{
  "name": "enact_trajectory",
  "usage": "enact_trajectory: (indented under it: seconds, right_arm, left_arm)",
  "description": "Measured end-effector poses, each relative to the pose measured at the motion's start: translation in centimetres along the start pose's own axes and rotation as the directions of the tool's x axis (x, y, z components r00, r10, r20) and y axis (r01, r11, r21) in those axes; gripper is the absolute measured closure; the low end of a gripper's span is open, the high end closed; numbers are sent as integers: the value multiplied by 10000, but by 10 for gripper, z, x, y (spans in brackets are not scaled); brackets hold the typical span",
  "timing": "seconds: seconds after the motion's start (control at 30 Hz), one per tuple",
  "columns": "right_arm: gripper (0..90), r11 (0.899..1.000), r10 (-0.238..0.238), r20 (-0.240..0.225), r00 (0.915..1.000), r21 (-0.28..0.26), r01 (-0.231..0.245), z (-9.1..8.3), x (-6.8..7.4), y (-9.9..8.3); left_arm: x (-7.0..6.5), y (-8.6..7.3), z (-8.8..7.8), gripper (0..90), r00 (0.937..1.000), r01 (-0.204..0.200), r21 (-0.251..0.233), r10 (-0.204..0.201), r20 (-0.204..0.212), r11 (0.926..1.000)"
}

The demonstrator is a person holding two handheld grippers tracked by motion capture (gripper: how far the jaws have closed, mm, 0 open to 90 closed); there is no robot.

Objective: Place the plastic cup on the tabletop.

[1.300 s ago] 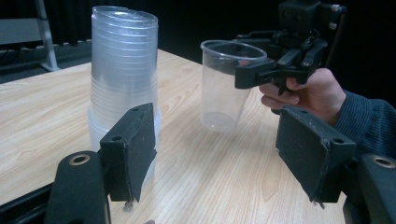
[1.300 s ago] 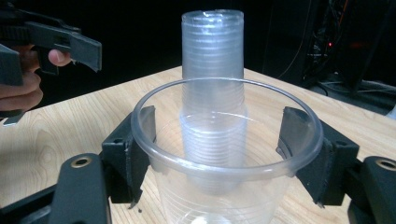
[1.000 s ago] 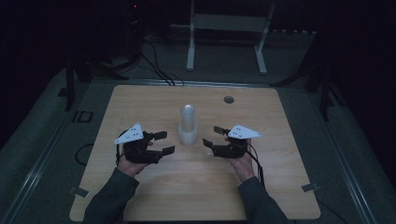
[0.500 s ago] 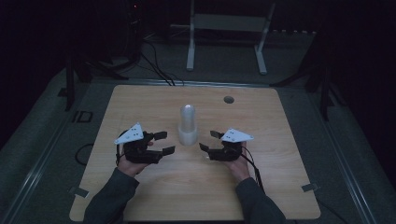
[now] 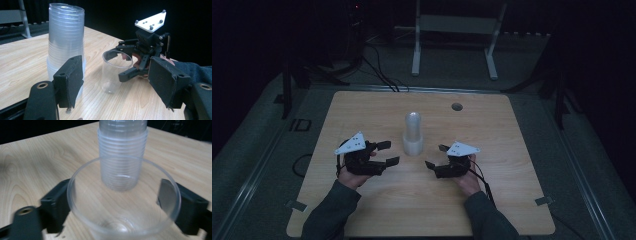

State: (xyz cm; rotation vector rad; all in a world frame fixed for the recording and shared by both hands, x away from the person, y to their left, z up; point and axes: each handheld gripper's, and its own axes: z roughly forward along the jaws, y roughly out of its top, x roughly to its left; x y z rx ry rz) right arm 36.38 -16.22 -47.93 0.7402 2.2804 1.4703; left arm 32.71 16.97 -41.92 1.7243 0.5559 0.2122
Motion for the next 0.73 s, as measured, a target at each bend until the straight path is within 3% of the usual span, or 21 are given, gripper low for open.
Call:
enact_trajectory:
  seconds: [0.23,0.47,0.73]
  right_arm:
    - [108,9984,-125,-153,9998,555,133,-9,3,-1]
    - [103,9992,100,253,9996,378,-109,-23,2,-6]
    - [103,9979,288,134,9995,572,-295,-33,1,-12]
  left_arm:
    - [0,0,0,285,10000,4,-1,-4,10,10000]
    - [0,0,0,285,10000,14,-12,-14,-3,10000]
    - [1,1,-2,285,10000,19,-98,-20,-49,10000]
